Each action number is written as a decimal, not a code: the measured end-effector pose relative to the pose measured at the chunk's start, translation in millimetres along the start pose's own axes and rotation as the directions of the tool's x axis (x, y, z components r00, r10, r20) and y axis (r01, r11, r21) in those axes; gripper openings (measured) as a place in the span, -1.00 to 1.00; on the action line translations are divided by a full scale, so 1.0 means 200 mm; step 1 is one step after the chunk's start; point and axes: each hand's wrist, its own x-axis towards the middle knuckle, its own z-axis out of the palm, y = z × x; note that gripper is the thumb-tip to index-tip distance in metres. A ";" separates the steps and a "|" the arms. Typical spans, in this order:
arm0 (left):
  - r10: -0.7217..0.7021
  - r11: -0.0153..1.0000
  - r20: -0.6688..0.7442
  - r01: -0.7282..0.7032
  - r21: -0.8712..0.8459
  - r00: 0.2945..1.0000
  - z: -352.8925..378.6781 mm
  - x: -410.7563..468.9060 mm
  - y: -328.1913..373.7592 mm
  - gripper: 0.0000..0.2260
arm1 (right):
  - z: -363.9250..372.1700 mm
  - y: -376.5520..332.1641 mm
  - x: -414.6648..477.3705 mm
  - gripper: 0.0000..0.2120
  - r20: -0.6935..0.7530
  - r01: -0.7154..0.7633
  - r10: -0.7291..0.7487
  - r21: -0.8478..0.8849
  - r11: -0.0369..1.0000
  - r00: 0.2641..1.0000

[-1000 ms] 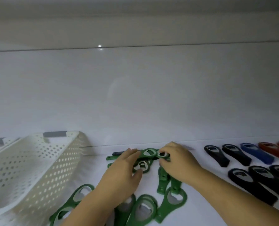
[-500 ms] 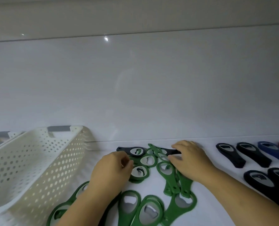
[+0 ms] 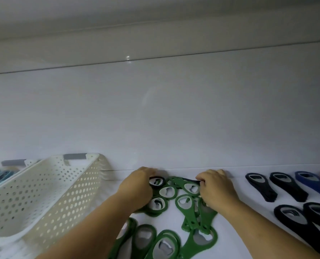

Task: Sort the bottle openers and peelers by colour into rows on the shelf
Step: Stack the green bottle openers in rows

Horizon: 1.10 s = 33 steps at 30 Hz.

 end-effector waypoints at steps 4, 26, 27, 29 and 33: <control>0.112 0.978 0.033 -0.116 0.171 0.993 0.04 0.07 -0.06 -0.46 | -0.02 0.00 0.00 -0.66 0.068 -0.008 0.006 0.031 0.999 0.998; -0.445 0.544 -0.106 0.175 -0.820 0.889 -0.02 -0.09 0.04 -0.83 | -0.02 -0.03 -0.04 -0.89 -0.448 0.189 -0.064 0.239 0.952 0.892; -0.488 0.340 -0.003 0.187 -0.922 0.873 -0.02 -0.12 0.07 -0.83 | -0.02 -0.04 -0.04 -0.83 -0.476 0.228 -0.084 0.254 0.940 0.875; -0.464 -0.025 0.157 0.164 -0.986 0.872 0.01 -0.16 0.11 -0.79 | -0.04 -0.09 -0.07 -0.74 -0.510 0.312 -0.162 0.223 0.924 0.845; -0.322 -0.323 0.247 0.139 -0.936 0.914 0.06 -0.22 0.14 -0.68 | -0.02 -0.18 -0.13 -0.81 -0.591 0.508 -0.331 0.159 0.846 0.736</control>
